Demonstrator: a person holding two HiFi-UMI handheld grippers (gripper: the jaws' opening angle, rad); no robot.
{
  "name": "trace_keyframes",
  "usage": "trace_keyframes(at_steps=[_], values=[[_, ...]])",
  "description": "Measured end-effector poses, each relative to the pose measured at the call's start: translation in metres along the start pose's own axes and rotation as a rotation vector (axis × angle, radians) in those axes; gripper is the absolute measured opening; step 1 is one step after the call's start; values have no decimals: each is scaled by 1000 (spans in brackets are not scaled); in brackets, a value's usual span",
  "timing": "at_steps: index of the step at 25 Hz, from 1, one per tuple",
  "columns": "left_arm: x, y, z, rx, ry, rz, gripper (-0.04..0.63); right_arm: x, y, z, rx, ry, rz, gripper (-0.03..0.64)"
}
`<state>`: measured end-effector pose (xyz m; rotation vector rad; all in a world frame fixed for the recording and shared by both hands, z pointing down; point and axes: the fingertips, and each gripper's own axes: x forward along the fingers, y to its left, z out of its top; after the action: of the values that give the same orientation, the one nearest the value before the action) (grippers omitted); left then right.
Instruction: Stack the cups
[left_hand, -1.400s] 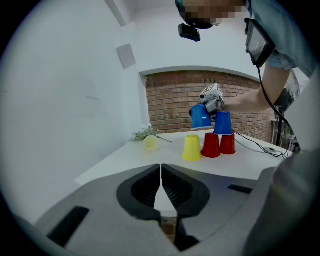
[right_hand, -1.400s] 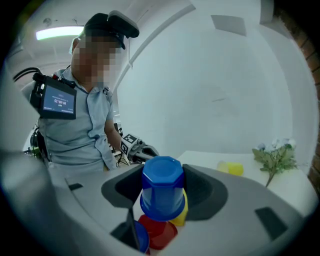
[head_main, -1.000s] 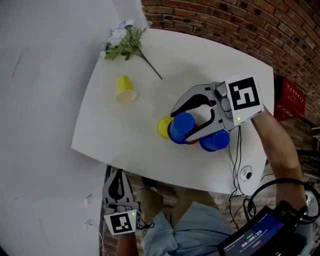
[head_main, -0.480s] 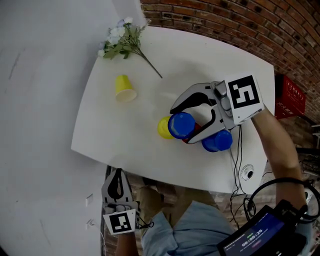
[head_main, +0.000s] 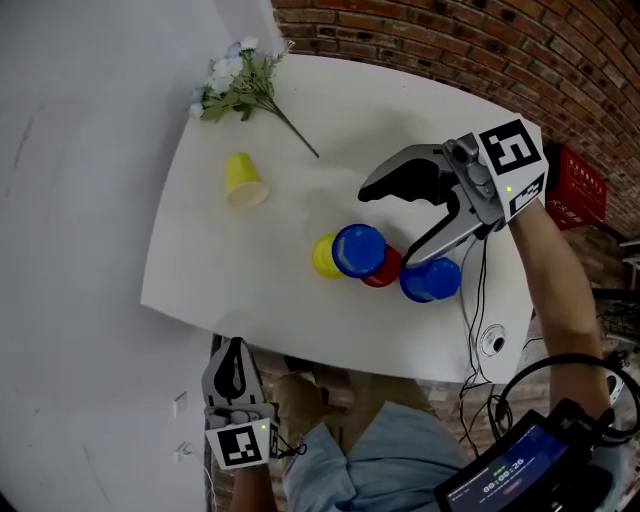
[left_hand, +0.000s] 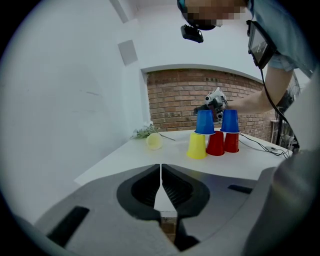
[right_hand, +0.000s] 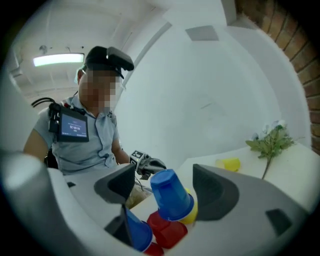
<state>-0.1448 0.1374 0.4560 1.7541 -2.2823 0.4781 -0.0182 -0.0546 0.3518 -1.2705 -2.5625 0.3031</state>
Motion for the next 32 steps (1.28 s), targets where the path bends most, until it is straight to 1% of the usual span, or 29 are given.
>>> trace_keyframes(at_steps=[1, 2, 3, 4, 5, 6, 7, 8, 10, 13, 16, 19, 23, 25, 29, 32], values=[[0, 0, 1, -5, -2, -3, 17, -7, -2, 5, 13, -40, -9, 355], [-1, 0, 1, -11, -2, -5, 18, -14, -6, 10, 24, -80, -32, 327], [-1, 0, 1, -16, -2, -7, 18, -20, -13, 15, 31, -116, -76, 258], [-2, 0, 1, -19, 0, -8, 18, -24, -23, 17, 34, -135, -139, 201], [-3, 1, 0, -21, 3, -8, 18, -25, -35, 16, 32, -128, -211, 116], [-3, 1, -1, -21, 7, -8, 18, -23, -45, 10, 26, -99, -273, 66], [-4, 1, -2, -23, 10, -7, 18, -19, -52, 3, 20, -59, -306, 63], [-4, 1, -2, -24, 13, -6, 18, -13, -53, -4, 16, -20, -310, 63], [-4, 1, -2, -25, 13, -6, 18, 0, -47, -15, 11, 34, -271, 67], [-4, 1, -3, -23, 8, -2, 18, 14, -36, -27, 9, 88, -214, 72], [-3, 1, -3, -17, 5, -3, 18, 16, -36, -31, 10, 108, -219, 92], [-3, 0, -4, -19, 5, -8, 18, 6, -46, -22, 8, 67, -285, 117], [-1, 2, -3, -22, 4, -14, 18, -9, -54, -8, -3, 33, -375, 129], [-1, 3, 2, -13, 0, -16, 18, -20, -56, 0, -11, 11, -435, 132], [11, 15, 30, 35, -38, -31, 18, -53, -49, 21, -47, -46, -592, 132], [39, 35, 62, 28, -35, -54, 19, -74, -25, 29, -65, -49, -666, 130]])
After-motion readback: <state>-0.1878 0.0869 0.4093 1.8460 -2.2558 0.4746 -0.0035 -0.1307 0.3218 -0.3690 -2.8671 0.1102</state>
